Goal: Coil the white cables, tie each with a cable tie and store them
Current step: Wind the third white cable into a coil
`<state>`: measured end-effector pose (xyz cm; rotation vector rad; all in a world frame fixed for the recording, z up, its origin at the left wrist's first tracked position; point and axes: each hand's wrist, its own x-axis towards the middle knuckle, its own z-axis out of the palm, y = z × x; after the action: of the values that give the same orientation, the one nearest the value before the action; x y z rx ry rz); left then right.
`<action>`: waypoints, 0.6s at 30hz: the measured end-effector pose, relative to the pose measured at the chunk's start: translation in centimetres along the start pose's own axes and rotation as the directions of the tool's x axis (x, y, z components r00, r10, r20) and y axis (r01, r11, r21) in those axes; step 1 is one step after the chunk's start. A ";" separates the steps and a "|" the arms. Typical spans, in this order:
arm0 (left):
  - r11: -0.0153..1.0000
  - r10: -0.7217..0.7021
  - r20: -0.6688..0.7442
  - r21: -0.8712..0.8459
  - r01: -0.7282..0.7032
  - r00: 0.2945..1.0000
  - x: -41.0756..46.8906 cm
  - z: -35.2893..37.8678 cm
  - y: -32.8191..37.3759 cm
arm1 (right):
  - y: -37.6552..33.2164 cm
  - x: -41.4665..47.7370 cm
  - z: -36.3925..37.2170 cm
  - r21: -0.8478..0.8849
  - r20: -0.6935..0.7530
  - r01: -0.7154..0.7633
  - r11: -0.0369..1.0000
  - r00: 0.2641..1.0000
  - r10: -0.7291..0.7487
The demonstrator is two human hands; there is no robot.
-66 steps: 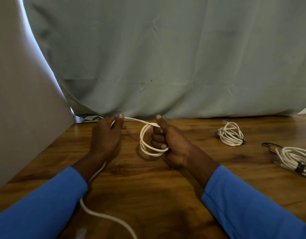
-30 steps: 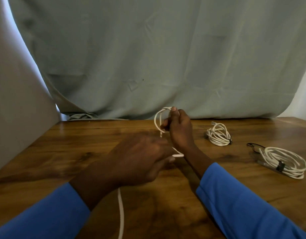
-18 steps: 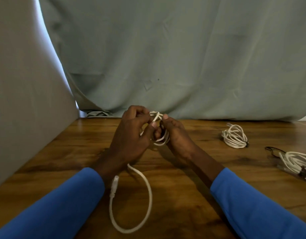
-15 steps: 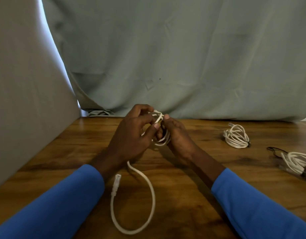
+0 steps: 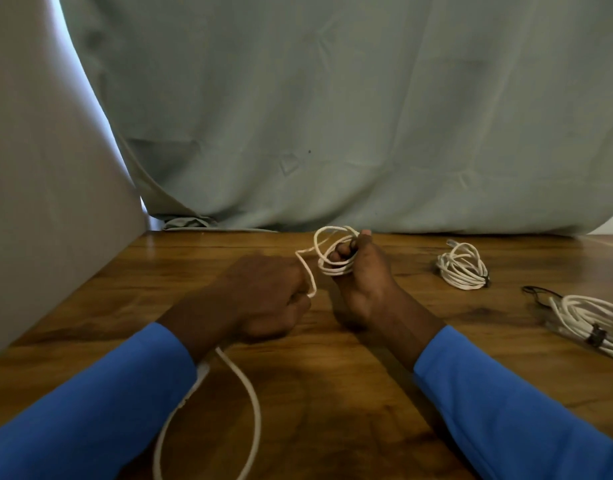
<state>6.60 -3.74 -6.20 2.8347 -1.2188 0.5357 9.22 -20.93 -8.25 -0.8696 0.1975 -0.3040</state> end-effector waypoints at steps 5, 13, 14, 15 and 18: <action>0.955 0.253 -0.026 -0.155 -0.254 0.967 0.3 0.7 2.4 | -0.8 -1.2 -0.2 -0.375 0.139 0.399 0.837 0.917 -0.375; 0.803 -0.051 -0.463 -0.546 -0.240 0.885 0.5 1.8 0.2 | -0.8 -3.0 0.1 -0.422 0.466 0.383 0.822 0.869 -0.165; 0.773 -0.129 -0.493 -0.593 -0.224 0.861 0.6 1.8 -0.2 | -0.8 -3.1 0.2 -0.390 0.481 0.341 0.855 0.868 -0.127; 0.757 -0.189 -0.507 -0.621 -0.204 0.841 0.7 1.9 -0.5 | -0.7 -3.1 0.4 -0.367 0.492 0.314 0.876 0.864 -0.104; 0.800 -0.256 -0.528 -0.586 -0.129 0.810 0.9 2.5 -1.3 | -0.3 -3.2 1.0 -0.303 0.463 0.246 0.921 0.883 -0.084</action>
<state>8.90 -3.83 -8.07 1.9415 -0.9296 0.7743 6.42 -19.29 -7.26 -1.2964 -0.2611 -0.2263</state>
